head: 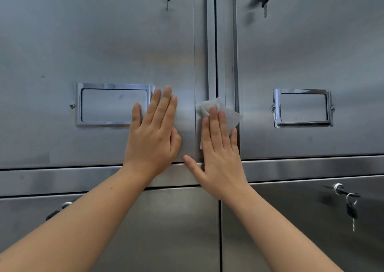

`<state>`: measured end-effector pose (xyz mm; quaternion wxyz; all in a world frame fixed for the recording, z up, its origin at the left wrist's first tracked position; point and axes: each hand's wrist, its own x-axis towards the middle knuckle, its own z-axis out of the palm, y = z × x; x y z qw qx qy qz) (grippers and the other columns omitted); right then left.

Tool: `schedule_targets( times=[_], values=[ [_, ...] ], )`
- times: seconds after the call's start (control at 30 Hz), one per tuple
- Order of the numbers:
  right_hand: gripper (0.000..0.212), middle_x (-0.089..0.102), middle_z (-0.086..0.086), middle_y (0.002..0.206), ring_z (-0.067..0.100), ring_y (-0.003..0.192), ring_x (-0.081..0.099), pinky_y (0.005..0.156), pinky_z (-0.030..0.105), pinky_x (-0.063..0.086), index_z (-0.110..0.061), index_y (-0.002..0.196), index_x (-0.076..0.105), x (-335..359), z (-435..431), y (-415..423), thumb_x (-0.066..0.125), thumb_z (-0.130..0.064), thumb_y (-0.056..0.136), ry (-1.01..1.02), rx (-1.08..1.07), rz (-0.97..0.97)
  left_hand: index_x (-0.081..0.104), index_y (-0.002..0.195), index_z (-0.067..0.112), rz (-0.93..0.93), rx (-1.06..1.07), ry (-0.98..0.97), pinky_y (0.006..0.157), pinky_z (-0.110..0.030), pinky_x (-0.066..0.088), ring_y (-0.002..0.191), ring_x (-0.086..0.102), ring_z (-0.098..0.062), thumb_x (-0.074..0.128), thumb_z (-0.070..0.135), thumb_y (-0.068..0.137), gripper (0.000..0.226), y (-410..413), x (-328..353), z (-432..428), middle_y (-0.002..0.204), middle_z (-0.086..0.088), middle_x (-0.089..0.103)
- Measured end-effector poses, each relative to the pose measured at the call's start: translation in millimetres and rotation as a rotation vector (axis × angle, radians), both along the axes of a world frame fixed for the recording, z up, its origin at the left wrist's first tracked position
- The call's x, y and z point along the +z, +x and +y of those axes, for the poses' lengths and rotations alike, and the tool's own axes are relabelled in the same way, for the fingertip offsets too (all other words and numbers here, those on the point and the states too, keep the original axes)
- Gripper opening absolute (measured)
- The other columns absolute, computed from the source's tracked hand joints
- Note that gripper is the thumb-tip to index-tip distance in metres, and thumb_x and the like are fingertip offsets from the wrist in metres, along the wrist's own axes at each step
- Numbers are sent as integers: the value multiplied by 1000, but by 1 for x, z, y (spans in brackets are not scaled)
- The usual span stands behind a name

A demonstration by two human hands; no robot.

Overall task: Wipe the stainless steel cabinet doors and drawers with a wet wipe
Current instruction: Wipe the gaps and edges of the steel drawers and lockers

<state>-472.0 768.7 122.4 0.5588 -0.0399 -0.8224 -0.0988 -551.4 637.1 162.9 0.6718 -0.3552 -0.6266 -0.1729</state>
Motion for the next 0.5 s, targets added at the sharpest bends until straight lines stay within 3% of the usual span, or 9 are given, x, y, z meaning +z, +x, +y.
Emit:
schedule_targets(
  times=[0.2,0.5],
  values=[
    [84,-21,6,153,19,140,-22,113,35,-18,-10,146,-11,38,4,0,19,-61,87,39,8,1,37,139,-1,45,24,-21,108,-51,9,136,29,-30,32,20,84,59,-1,22,0,147,-17,32],
    [91,-22,5,151,20,140,-22,115,31,-10,-10,143,-13,85,11,0,36,-62,87,140,26,27,38,139,0,66,9,-12,109,-52,15,136,28,-30,30,23,86,58,-4,53,6,147,-14,32]
  ],
)
